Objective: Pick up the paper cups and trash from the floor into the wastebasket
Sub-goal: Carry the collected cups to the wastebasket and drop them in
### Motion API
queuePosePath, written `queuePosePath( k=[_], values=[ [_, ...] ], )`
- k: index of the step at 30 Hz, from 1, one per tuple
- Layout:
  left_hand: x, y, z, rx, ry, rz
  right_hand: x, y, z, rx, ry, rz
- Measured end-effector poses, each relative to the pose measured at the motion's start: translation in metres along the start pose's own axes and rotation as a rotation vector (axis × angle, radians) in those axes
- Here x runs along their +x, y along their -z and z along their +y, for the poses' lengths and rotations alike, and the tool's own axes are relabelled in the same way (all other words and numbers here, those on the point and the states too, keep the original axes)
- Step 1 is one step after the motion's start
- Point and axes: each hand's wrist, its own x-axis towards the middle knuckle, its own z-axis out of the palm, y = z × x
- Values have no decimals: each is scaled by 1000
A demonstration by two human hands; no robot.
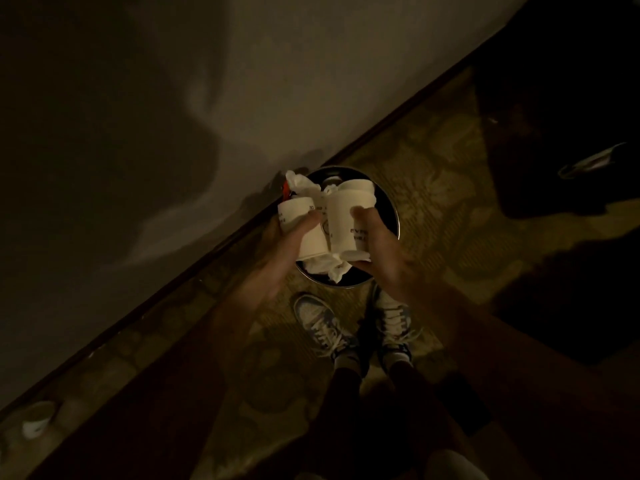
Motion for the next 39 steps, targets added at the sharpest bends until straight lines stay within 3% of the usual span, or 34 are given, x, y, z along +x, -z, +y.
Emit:
queuePosePath(
  k=[9, 14, 17, 20, 25, 31, 35, 39],
  values=[
    [38, -19, -34, 5, 99, -19, 30, 8, 18, -192, 20, 57],
    [32, -17, -40, 101, -12, 127, 18, 35, 23, -281, 143, 277],
    [22, -10, -49, 219, -84, 235, 18, 47, 32, -430, 122, 367],
    [16, -7, -61, 225, -115, 233, 23, 42, 41, -533, 63, 427],
    [7, -12, -67, 218, -231, 194, 27, 28, 51, -552, 149, 472],
    [8, -19, -80, 231, -190, 232, 41, 25, 56, -667, 190, 517],
    [7, -34, -80, 193, -82, 275, 57, 21, 51, -932, 156, 600],
    [1, -42, -83, 181, -167, 279, 46, 19, 56, -994, 220, 639]
  ],
)
